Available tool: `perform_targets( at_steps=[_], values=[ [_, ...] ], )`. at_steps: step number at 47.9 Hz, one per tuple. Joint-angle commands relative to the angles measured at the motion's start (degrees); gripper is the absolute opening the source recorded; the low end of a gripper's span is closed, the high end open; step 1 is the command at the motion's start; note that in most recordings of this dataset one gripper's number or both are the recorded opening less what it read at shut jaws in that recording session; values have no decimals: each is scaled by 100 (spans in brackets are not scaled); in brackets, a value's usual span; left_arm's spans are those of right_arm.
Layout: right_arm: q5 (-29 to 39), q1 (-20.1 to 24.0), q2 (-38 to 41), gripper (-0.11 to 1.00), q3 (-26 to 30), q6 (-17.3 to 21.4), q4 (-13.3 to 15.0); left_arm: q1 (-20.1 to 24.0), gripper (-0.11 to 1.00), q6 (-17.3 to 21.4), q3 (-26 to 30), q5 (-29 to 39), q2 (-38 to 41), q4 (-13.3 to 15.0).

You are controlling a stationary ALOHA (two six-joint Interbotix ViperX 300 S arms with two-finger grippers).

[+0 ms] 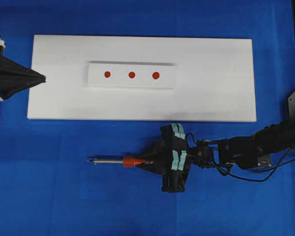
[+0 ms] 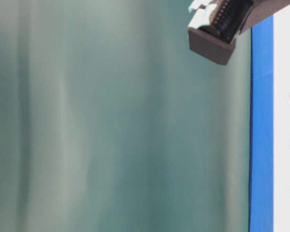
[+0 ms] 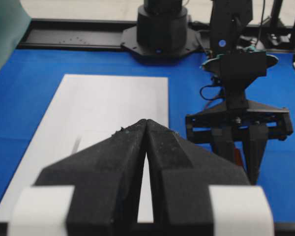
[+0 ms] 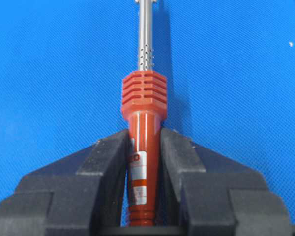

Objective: Touch the tip of the soldering iron to the mark.
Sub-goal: 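Lift the soldering iron and carry it over the red-dot strip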

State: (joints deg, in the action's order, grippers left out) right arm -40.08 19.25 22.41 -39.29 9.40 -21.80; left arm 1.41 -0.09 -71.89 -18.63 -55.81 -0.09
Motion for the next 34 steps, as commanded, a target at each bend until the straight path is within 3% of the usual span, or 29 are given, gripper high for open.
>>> perform_targets(
  at_steps=[1,10,21,34],
  values=[
    [132,-62,-448,6,18,-9,-35,18,0,0,53,-62,44,0],
    [896,-202,-1433,6,-185,-176,-35,18,0,0,53,-70,44,-9],
    [2092,-387,-2786,6,-229,-809,-62,18,0,0,53,-79,53,0],
    [2725,-527,-3384,6,-158,-1151,-62,18,0,0,53,-88,44,0]
  ],
)
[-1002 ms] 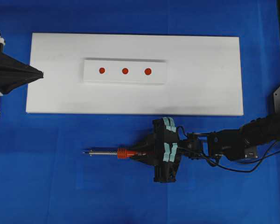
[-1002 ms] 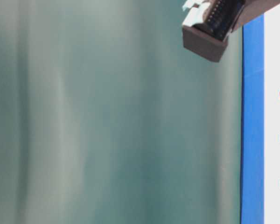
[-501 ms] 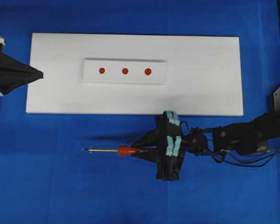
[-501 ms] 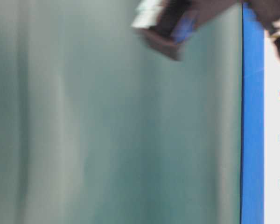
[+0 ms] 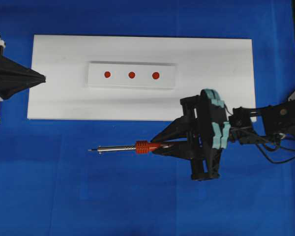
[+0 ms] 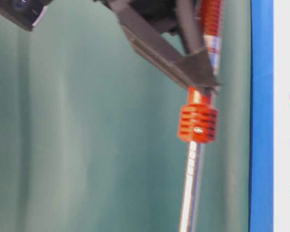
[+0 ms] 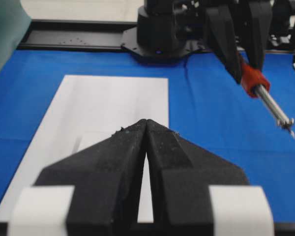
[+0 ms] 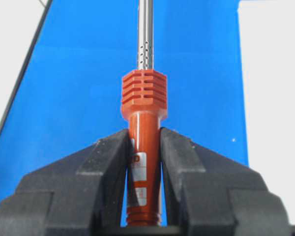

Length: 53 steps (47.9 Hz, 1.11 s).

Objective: Touch the tip of the soldering iron to the mark.
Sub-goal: 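Lift the soldering iron and carry it over the red-dot strip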

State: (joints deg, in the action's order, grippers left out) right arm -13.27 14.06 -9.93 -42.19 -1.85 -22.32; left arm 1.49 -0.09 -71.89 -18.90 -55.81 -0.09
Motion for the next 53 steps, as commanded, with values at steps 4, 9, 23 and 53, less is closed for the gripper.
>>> perform_targets(
  at_steps=[4,9,23,53],
  values=[
    [53,-18,-132,6,141,-44,9,9,0,-9,53,-70,53,0],
    [79,-35,-123,6,158,-62,79,9,0,-9,53,-62,44,-9],
    [606,-800,-123,6,185,-378,510,0,0,-9,53,-62,53,0],
    [1160,-2505,-123,6,352,-1652,782,-9,0,-9,44,-62,53,-9]
  ],
)
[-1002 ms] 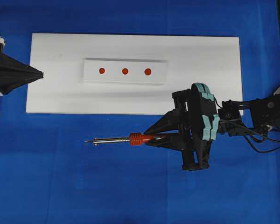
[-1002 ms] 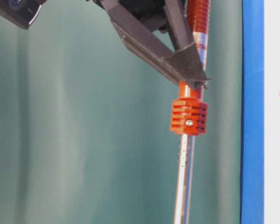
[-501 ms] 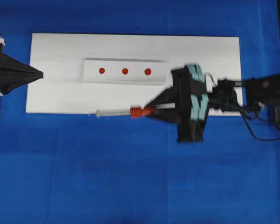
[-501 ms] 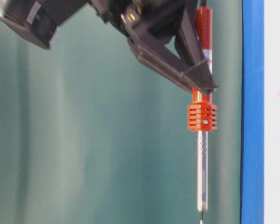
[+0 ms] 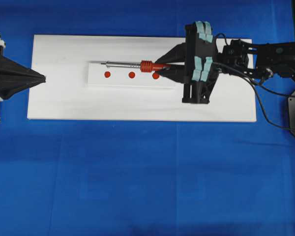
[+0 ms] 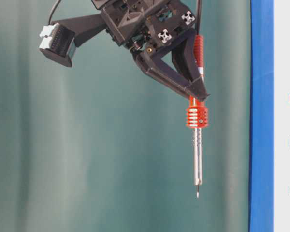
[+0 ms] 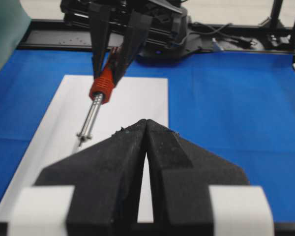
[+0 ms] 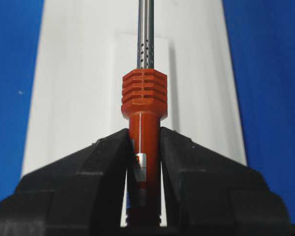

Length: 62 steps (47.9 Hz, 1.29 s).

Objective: Touch the tip of the soldering iron to the mark.
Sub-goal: 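Lift the soldering iron and carry it over the red-dot strip, then tilt the iron tip down and move it toward the left red dot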

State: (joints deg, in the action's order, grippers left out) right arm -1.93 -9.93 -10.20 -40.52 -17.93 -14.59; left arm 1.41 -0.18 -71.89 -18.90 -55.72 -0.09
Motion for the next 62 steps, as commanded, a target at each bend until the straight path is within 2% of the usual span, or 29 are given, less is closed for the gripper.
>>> perform_targets(
  at_steps=[1,12,23,31,62],
  values=[
    [44,-123,-97,6,185,-53,9,-9,0,0,44,-62,44,0],
    [272,-158,-97,6,202,-70,9,-9,0,0,53,-62,44,0],
    [1081,-352,-97,6,211,-62,35,0,0,0,44,-62,44,-9],
    [1389,-492,-97,6,220,-53,62,-9,0,0,44,-62,44,0],
    [1362,-492,-97,6,220,-53,114,-9,0,0,44,-62,44,0]
  ],
)
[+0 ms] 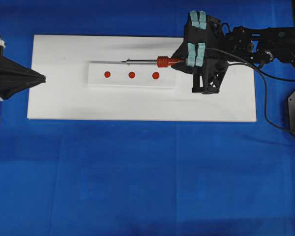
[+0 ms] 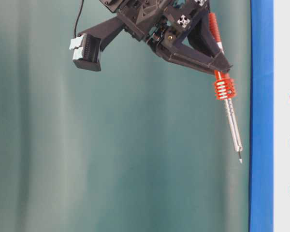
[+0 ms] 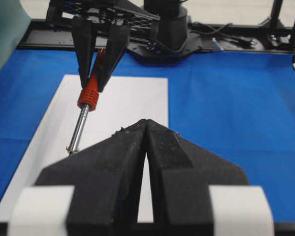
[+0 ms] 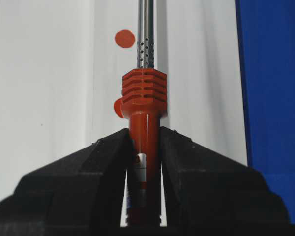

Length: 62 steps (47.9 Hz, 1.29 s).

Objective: Touch the tip of the soldering iron to the mark.
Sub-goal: 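Tilt the iron tip down and move it toward the left red dot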

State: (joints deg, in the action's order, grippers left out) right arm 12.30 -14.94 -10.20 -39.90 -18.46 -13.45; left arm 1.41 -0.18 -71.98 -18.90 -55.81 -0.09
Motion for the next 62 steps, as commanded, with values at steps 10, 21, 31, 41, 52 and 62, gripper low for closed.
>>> perform_targets(
  at_steps=[10,21,31,41,52,62],
  values=[
    [-79,9,-97,6,158,9,0,-9,0,-9,53,-62,53,0],
    [-79,9,-97,6,158,26,9,-9,0,0,53,-62,53,0],
    [-105,9,-97,6,158,35,9,-9,0,0,53,-62,53,0],
    [-158,97,79,6,211,26,0,0,0,0,53,-62,53,0],
    [-255,211,659,6,475,26,0,-9,0,0,53,-62,62,0],
    [-264,246,1107,6,712,26,9,-9,0,0,35,-62,62,0]
  ],
)
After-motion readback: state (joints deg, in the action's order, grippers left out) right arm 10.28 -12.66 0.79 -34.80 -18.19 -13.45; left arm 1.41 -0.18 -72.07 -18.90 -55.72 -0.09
